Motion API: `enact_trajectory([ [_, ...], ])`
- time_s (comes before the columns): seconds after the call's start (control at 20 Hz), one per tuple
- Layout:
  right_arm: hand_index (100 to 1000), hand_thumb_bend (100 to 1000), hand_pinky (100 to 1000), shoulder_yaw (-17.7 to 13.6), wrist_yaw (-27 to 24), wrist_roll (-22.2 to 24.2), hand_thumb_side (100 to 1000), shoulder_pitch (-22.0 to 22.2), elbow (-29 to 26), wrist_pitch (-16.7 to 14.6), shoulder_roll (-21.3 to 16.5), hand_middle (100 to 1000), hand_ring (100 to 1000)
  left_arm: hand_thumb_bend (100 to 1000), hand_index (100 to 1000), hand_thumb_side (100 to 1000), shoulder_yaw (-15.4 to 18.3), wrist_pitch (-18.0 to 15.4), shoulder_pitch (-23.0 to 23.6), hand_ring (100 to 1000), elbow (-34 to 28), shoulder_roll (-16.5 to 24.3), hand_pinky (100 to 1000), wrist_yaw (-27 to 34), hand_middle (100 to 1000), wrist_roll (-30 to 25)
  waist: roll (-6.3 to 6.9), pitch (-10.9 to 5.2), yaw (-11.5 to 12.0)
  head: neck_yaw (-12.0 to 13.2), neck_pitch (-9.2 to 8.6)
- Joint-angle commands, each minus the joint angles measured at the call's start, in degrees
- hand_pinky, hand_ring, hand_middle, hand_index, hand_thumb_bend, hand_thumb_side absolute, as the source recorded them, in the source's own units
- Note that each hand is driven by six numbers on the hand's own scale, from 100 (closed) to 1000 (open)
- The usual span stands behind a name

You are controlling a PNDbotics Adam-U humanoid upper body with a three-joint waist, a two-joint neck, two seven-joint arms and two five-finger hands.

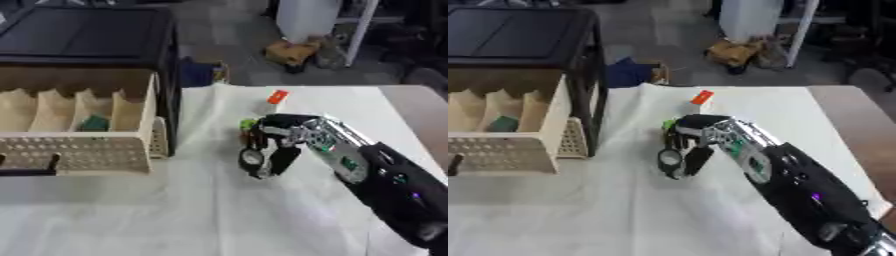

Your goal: Pick up objects from table and place into drawer.

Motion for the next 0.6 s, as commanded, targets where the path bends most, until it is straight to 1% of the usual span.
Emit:
enact_trajectory([
  [0.05, 653, 234, 449, -0.46, -0.7, -0.7, 363, -0.98, -1.98, 0.31, -1.87, 555, 645, 165, 805, 1000, 0.69, 0.19, -0.37, 375, -0.71, 0.84, 383, 0.38, 478, 0.02, 0.12, -1.46, -0.07, 0.0, -0.34],
  [0.6, 643, 241, 442, -0.72, -2.37, -1.92, 399, -2.43, -5.15, 1.1, -2.56, 540, 624, 169, 806, 1000, 0.71, 0.58, -0.37, 377, -0.71, 1.07, 382, 1.15, 477, 0.07, -0.31, -2.4, 0.02, -0.02, 0.03],
])
